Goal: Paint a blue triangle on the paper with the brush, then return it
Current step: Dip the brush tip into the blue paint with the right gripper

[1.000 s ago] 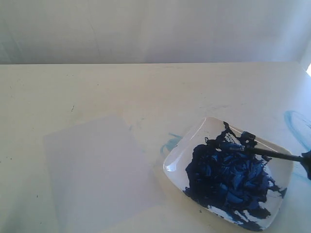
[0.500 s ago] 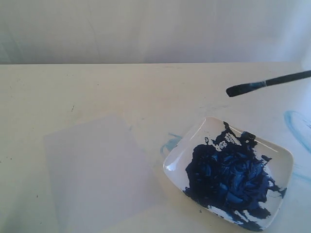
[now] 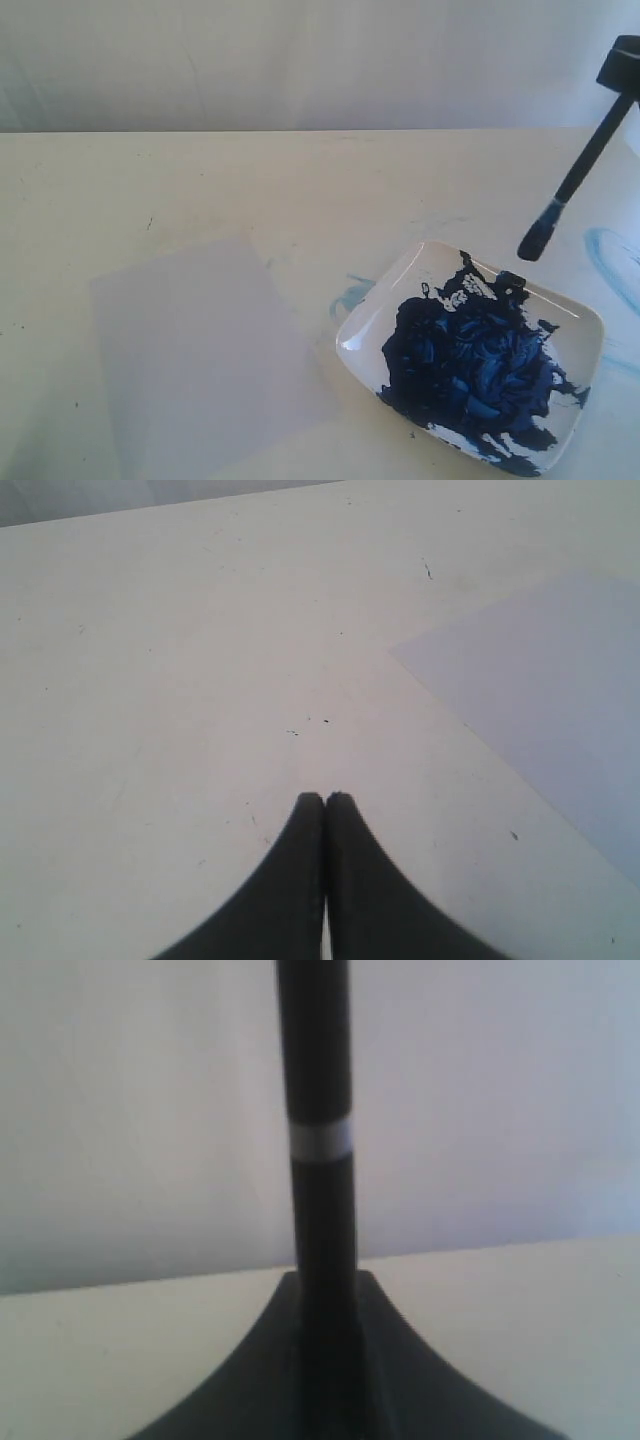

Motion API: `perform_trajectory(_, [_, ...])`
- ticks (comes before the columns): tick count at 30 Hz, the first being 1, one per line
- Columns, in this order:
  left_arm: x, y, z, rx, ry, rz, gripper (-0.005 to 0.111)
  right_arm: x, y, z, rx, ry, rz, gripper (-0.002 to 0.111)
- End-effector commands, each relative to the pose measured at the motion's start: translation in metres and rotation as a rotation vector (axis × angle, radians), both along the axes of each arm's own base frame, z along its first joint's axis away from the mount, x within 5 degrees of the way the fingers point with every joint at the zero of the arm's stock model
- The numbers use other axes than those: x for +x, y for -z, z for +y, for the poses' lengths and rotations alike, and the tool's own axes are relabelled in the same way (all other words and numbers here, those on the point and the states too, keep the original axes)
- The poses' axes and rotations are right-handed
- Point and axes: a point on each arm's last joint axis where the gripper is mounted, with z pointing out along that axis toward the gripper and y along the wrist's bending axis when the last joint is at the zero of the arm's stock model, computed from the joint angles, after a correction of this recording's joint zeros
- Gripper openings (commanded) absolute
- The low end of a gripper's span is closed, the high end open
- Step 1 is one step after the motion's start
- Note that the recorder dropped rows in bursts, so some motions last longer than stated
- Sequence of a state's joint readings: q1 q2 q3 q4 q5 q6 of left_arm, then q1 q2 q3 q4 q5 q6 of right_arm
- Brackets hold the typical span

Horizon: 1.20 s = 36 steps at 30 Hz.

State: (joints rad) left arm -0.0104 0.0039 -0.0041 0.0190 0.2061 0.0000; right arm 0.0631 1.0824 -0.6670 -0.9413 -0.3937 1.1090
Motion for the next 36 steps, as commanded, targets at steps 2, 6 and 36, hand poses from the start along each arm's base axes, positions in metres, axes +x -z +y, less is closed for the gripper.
perform_trajectory(2, [0.000, 0.001, 0.000, -0.003, 0.002, -0.001, 0.000, -0.005, 0.003, 0.004, -0.061, -0.063, 0.062, 0.000])
perform_trajectory(6, [0.000, 0.001, 0.000, -0.003, 0.002, -0.001, 0.000, -0.013, 0.007, 0.015, -0.147, -0.226, 0.063, 0.000])
perform_trajectory(36, [0.000, 0.001, 0.000, -0.003, 0.002, -0.001, 0.000, -0.045, 0.088, 0.004, -0.139, -0.103, 0.072, 0.000])
